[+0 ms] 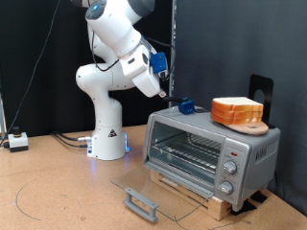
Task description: Make a piece of toast with the oven
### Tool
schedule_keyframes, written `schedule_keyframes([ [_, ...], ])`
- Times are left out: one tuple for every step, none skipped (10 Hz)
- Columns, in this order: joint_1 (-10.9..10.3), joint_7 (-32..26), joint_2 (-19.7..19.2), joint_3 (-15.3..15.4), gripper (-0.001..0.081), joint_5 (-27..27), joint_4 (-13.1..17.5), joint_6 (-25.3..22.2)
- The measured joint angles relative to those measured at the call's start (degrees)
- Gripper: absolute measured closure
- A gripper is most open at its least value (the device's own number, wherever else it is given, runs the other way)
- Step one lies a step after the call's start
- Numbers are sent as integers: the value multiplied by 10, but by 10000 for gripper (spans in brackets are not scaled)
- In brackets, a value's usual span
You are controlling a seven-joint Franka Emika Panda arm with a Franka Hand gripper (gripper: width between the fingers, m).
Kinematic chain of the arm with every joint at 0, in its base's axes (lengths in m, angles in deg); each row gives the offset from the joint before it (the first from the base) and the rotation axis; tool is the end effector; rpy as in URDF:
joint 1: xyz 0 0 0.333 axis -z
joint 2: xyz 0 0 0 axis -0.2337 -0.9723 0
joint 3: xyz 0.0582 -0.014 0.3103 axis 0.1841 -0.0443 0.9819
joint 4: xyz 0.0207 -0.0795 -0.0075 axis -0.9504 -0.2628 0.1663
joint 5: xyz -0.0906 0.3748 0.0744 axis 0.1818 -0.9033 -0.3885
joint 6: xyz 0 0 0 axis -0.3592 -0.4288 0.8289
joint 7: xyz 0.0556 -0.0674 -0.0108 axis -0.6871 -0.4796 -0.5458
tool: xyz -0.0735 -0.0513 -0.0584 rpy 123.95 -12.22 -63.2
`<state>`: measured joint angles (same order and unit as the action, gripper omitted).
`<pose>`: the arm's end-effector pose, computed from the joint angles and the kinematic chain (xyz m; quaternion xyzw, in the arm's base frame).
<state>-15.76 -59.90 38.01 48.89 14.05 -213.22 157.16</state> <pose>0.3824 -0.0135 0.4650 -0.9089 -0.1328 -0.0188 0.3948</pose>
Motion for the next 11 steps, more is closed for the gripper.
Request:
schedule_keyframes([
  [-8,-37,6,0,-3,-18,0,-13],
  [-20,-74,19,1,-3,-25,0,-29],
  [-30,-104,33,3,-3,-26,-1,-47],
  [-34,-123,50,11,-3,-19,-6,-52],
  [-34,-132,71,25,-3,-11,-15,-46],
  [-34,-129,97,39,-3,-4,-28,-35],
  [-32,-119,126,55,-3,2,-43,-21],
  [-28,-103,155,71,-3,8,-59,-9],
  [-25,-86,185,82,-3,10,-72,-7],
  [-23,-74,212,89,-3,13,-84,-9],
  [-20,-63,234,92,-3,17,-94,-12],
])
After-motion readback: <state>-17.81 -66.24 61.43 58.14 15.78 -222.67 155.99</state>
